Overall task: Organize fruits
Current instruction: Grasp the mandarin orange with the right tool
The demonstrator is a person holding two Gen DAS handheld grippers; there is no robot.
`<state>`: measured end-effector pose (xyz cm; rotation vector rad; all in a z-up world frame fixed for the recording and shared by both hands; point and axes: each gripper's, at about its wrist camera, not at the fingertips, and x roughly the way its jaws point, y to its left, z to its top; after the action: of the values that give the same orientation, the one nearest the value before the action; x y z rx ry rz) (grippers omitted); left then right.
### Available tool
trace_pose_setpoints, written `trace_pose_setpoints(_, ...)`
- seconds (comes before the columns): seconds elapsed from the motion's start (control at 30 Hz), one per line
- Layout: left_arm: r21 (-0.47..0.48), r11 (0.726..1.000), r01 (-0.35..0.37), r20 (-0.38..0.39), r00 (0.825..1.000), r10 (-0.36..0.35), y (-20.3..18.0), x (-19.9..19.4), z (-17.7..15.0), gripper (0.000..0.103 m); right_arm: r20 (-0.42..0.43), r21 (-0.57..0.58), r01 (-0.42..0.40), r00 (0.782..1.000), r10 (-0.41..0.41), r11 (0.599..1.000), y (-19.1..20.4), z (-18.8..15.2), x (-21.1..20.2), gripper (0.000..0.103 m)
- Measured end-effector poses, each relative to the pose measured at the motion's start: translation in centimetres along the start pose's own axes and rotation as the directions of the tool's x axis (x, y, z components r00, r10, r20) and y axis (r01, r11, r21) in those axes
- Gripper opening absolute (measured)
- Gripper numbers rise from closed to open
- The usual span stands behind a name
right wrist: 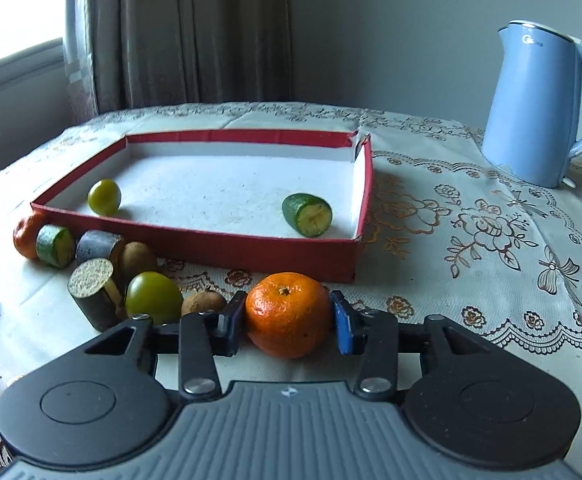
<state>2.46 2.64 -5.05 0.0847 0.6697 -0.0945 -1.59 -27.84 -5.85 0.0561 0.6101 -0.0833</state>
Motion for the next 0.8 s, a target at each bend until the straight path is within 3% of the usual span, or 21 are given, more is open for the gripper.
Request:
trace_pose_setpoints(0.33,0.004,1.0,-0.007,0.003,1.0,0.007,0.0,-0.1,0.0,0.103,0.066,0.026,0.014,0.998,-0.016,1.0,-0.4,0.0,-1.4,0.043)
trace_pose_setpoints(0.8,-0.002,1.0,-0.008,0.002,1.0,0.008,0.0,0.0,0.0,0.103,0.068,0.021,0.014,0.998,-0.015,1.0,-0.2,0.1,-1.5,0.043)
